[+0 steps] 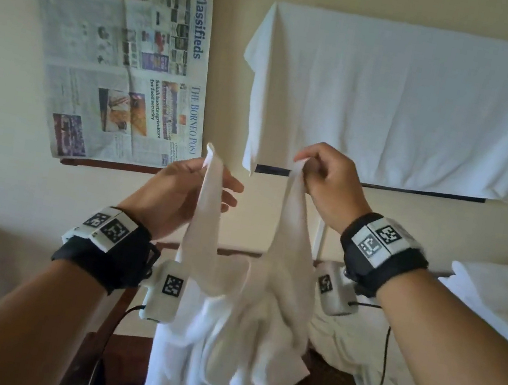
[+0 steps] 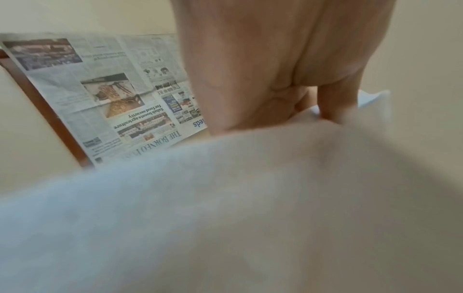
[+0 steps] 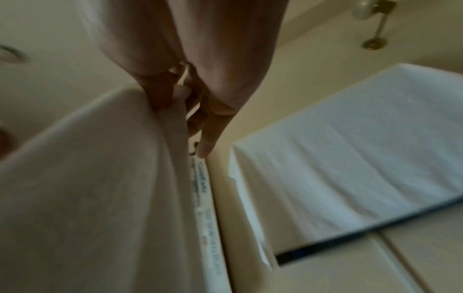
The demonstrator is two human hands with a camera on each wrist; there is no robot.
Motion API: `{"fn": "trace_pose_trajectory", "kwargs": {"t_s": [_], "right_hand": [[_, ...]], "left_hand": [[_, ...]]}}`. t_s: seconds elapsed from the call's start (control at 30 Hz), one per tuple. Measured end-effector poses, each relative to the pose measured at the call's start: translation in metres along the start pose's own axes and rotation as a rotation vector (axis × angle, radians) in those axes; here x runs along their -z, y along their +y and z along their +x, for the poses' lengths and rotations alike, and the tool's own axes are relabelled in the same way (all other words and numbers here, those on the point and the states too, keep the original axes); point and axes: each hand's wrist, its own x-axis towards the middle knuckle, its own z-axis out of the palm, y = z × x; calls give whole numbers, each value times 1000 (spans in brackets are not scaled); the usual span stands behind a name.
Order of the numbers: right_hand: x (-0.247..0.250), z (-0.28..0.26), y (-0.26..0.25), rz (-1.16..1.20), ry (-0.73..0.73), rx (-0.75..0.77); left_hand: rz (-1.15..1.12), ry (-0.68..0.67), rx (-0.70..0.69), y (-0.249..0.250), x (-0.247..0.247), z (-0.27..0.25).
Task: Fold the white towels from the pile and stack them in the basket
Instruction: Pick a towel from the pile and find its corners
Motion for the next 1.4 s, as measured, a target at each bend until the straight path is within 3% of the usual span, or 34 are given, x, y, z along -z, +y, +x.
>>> {"fn": "trace_pose_trajectory", "kwargs": {"t_s": [0.2, 0.4, 0.6, 0.77, 0.97, 1.13, 1.3, 1.4], "right_hand": [[-15, 13, -85, 120, 11, 181], [-20, 33, -120, 321, -56, 164], [-17, 53, -140, 213, -176, 251], [-20, 60, -139, 261, -194, 244], [-18, 67, -120, 218, -382, 178], [-17, 65, -94, 174, -277, 65], [-14, 71, -71, 156, -211, 46], [-11, 72, -57, 120, -204, 61]], "left_hand": [[-116, 50, -154, 43, 9, 14], [-203, 11, -247, 63, 8, 26], [-251, -69, -272, 72, 6, 34], [-263, -87, -266, 74, 3, 40], [-177, -96, -175, 67, 1, 45], [-41, 80, -159, 56, -1, 47], [322, 90, -276, 45, -22, 48], [341, 133, -276, 39, -31, 57]]}}
